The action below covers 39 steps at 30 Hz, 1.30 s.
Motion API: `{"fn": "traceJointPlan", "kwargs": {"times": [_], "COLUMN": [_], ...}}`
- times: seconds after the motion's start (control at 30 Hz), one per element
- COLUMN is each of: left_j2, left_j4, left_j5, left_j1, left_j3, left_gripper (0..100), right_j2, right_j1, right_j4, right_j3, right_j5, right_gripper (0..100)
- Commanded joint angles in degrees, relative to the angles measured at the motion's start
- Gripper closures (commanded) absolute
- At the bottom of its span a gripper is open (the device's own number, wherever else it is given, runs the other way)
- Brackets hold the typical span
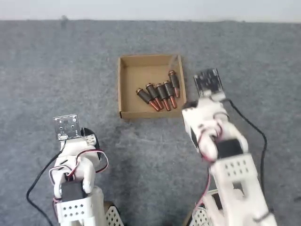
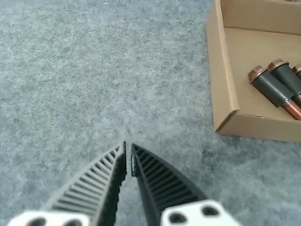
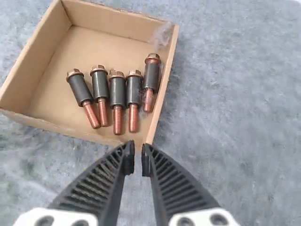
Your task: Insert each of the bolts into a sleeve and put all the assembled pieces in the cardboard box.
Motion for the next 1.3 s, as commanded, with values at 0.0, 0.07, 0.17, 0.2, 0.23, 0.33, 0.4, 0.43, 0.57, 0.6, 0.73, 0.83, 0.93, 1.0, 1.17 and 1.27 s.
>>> {"fn": "traceJointPlan", "kwargs": {"times": [0.0,0.07,0.17,0.2,0.23,0.33,0.4,0.43,0.57,0.6,0.73,0.83,0.93,1.0,1.17,1.27], "left_j2": [-0.4,-0.4,-0.4,-0.4,-0.4,-0.4,-0.4,-0.4,-0.4,-0.4,-0.4,-0.4,-0.4,-0.4,-0.3,-0.1], "left_j4": [0.3,0.3,0.4,0.7,1.5,2.4,2.4,2.5,3.8,3.9,4.0,4.5,4.9,5.3,6.9,6.9], "left_j5": [-0.4,-0.4,-0.4,-0.4,-0.4,-0.4,-0.4,-0.4,-1.2,-2.2,-3.8,-3.8,-3.8,-3.8,-3.9,-3.9], "left_j1": [-0.3,-0.3,-0.3,-0.3,-0.3,-0.4,-0.4,-0.4,-0.4,-0.3,0.1,0.2,0.2,0.6,-1.5,-1.5], "left_j3": [-0.6,-0.6,-0.6,-0.6,-0.6,-0.6,-0.6,-0.6,-0.6,-0.6,-0.6,-0.6,-0.6,-0.6,-0.6,-0.6], "left_gripper": [99,99,99,99,99,99,99,99,99,99,99,99,99,99,99,99], "right_j2": [-14.5,-22.5,-35.3,-39.7,-44.1,-49.2,-46.0,-45.0,-45.1,-45.2,-45.8,-45.8,-45.8,-45.8,-45.8,-45.8], "right_j1": [1.0,1.5,2.9,3.5,4.1,6.0,8.0,8.8,10.8,10.9,10.5,10.4,10.9,10.9,12.6,12.9], "right_j4": [0.0,0.0,0.0,0.0,0.0,0.1,0.0,0.0,0.0,0.7,7.0,11.0,14.9,18.6,23.2,25.8], "right_j3": [6.6,11.4,19.0,21.8,24.7,30.8,31.9,32.4,35.7,36.4,36.3,36.3,36.3,36.3,36.3,36.3], "right_j5": [0.4,0.4,0.4,0.4,0.5,2.7,4.5,4.7,4.8,4.7,4.7,2.4,-4.1,-6.7,-5.1,-4.9], "right_gripper": [99.1,99.1,99.1,99.1,99.1,99.1,99.1,99.1,99.1,99.1,99.1,99.1,99.1,99.1,99.1,99.0]}}
